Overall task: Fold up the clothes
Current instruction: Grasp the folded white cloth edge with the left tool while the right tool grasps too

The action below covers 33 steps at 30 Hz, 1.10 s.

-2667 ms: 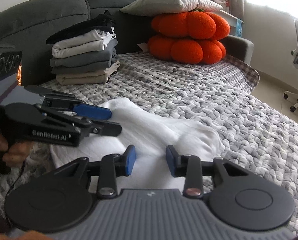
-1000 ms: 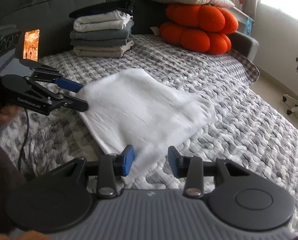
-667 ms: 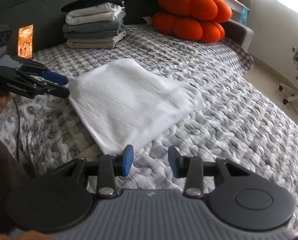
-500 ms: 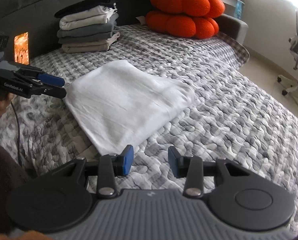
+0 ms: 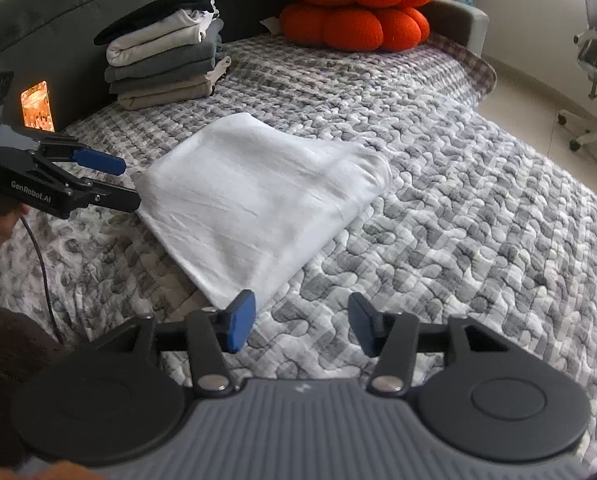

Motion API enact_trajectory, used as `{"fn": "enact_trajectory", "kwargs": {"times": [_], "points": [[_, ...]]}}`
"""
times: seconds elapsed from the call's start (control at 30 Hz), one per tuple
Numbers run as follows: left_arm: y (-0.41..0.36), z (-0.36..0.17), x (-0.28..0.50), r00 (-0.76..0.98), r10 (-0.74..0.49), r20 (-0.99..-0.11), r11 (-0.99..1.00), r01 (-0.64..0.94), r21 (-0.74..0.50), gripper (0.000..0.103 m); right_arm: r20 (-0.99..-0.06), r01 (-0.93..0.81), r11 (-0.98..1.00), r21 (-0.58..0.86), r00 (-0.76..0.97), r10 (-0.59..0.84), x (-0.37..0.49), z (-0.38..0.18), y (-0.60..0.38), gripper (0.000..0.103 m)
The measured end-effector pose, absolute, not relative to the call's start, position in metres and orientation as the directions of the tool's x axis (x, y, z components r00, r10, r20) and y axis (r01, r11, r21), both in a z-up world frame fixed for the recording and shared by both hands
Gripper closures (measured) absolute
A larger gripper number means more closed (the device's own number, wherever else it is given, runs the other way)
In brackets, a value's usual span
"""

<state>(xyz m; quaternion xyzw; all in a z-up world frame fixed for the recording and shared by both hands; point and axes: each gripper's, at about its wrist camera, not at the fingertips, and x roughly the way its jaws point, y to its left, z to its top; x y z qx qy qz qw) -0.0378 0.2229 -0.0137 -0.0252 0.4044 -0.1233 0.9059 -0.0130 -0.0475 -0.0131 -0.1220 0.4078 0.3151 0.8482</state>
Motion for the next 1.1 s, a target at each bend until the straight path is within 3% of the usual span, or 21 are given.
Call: {"fn": "enact_trajectory", "kwargs": {"times": [0.37, 0.93, 1.1], "points": [[0.237, -0.011, -0.018, 0.517, -0.366, -0.774, 0.93, 0.191, -0.313, 0.009, -0.804, -0.584, 0.789, 0.191, 0.368, 0.467, -0.004, -0.008, -0.046, 0.031], [0.247, -0.021, 0.018, 0.485, -0.495, -0.721, 0.864, 0.183, -0.47, 0.009, -0.782, -0.435, 0.797, 0.418, 0.275, 0.56, 0.02, -0.023, -0.054, 0.031], [0.253, -0.029, 0.029, 0.487, -0.516, -0.705, 0.848, 0.171, -0.502, 0.014, -0.767, -0.376, 0.799, 0.469, 0.274, 0.58, 0.031, -0.031, -0.054, 0.031]]}}
